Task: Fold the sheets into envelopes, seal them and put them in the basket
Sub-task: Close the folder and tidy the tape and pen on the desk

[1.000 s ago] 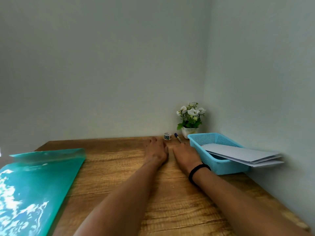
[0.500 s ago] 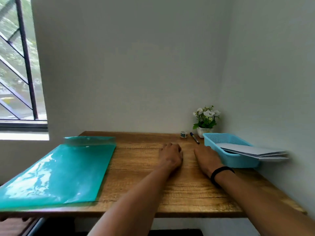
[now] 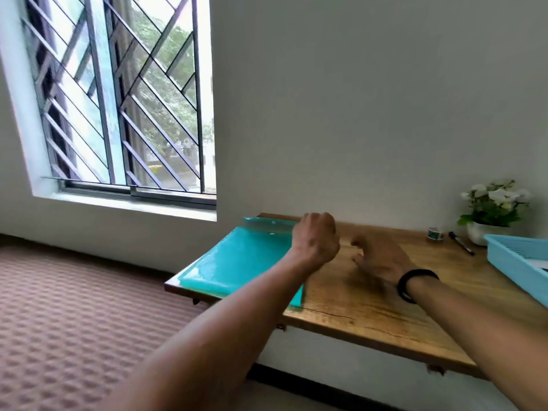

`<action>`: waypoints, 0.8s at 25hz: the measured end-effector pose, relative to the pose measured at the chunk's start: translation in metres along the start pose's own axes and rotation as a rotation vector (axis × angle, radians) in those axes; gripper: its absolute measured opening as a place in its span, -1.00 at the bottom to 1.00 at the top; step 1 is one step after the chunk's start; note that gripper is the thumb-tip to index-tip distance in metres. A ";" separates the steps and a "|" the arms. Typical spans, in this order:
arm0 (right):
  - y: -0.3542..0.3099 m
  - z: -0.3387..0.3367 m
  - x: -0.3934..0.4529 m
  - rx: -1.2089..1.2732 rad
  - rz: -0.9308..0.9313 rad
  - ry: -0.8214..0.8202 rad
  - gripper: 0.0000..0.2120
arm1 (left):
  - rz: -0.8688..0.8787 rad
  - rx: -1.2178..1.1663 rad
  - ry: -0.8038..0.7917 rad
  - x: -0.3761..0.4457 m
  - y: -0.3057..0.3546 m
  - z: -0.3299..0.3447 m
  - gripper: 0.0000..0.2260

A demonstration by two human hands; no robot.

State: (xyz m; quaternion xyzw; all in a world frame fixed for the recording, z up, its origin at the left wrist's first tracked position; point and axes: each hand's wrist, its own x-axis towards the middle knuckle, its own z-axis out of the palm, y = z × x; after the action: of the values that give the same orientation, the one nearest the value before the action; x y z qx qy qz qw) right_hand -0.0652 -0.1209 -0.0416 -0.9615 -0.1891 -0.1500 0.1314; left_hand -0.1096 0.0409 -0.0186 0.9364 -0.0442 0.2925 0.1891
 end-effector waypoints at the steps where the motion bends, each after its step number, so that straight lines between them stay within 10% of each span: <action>1: -0.016 0.003 0.008 -0.007 -0.058 0.044 -0.64 | -0.078 0.106 -0.011 0.003 -0.024 -0.009 -0.83; 8: -0.120 0.019 0.096 -0.134 -0.393 0.104 -0.64 | -0.150 0.298 -0.342 0.013 -0.169 -0.029 -0.47; 20: -0.131 0.075 0.136 -0.027 -0.333 0.039 -0.74 | -0.107 0.185 -0.285 0.008 -0.191 -0.001 -0.52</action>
State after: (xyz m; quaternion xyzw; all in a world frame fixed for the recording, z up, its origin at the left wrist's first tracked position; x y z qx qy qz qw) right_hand 0.0198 0.0635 -0.0386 -0.9154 -0.3414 -0.1907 0.0956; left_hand -0.0667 0.2183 -0.0766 0.9828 0.0063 0.1491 0.1092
